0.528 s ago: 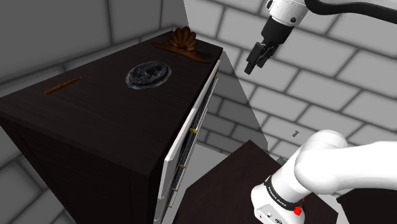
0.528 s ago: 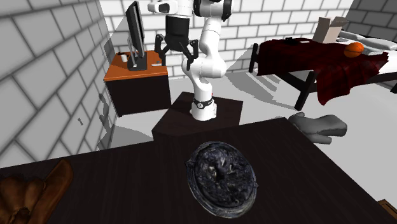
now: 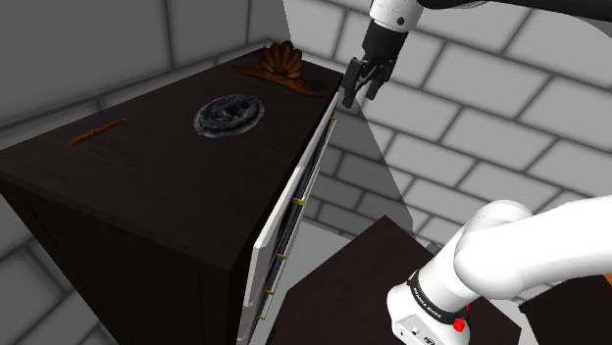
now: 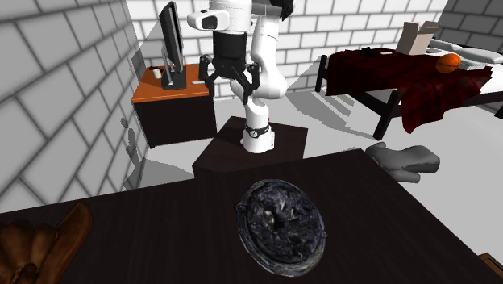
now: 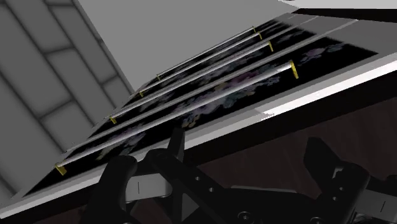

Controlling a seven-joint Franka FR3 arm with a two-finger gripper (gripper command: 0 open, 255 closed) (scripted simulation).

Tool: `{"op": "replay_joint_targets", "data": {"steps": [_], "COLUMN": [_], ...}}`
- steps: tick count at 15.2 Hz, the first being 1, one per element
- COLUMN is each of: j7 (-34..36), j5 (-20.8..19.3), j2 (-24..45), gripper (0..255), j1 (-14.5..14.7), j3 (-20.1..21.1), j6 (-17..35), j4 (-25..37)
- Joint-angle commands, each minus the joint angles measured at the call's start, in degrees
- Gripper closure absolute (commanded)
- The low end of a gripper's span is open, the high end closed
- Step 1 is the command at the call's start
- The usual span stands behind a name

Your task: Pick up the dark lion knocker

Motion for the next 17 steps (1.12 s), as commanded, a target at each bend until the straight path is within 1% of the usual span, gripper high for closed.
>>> {"op": "replay_joint_targets", "data": {"steps": [1,6,10,14,17], "j7": [2.75,8.54,13.08,17.37,20.27], "j5": [0.62,0.92,0.37,-0.67,-1.62], "j2": [5.38,17.79,28.12,39.06,47.94], "gripper": [0,0,0,0,0], "j1": [0.07,0.15,0.57,1.61,2.93], "j3": [1.64,4.56,6.37,7.54,7.93], "j6": [0.38,-0.03,-1.57,-4.38,-7.56], "j4": [3.87,13.91,23.56,35.08,45.51]}}
